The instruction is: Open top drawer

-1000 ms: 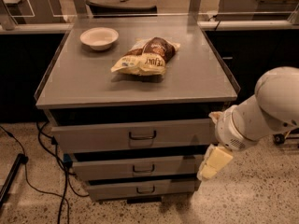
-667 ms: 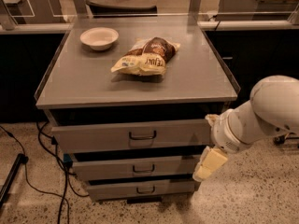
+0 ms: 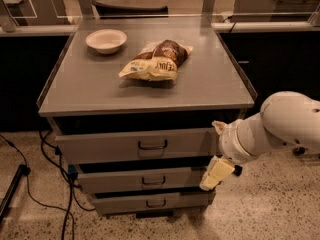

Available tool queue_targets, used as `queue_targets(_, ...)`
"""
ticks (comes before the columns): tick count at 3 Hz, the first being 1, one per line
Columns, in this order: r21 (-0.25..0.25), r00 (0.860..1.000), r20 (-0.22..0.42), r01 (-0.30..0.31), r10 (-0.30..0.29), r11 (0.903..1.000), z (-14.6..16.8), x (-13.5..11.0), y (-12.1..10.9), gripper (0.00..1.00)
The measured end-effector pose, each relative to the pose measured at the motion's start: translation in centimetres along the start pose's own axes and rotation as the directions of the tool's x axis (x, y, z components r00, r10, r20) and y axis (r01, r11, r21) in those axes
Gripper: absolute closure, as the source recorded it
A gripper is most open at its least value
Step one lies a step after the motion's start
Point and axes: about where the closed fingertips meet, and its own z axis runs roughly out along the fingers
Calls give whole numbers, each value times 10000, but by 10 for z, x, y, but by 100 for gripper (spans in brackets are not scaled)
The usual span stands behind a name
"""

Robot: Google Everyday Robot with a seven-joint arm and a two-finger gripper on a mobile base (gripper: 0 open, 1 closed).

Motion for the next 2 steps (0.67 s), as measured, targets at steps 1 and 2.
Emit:
queue_targets(1, 18, 10000, 7, 17, -17, 10000, 0, 0, 0, 0)
queue_targets(2, 476, 9989, -230, 420, -409, 9980, -3, 3, -5, 0)
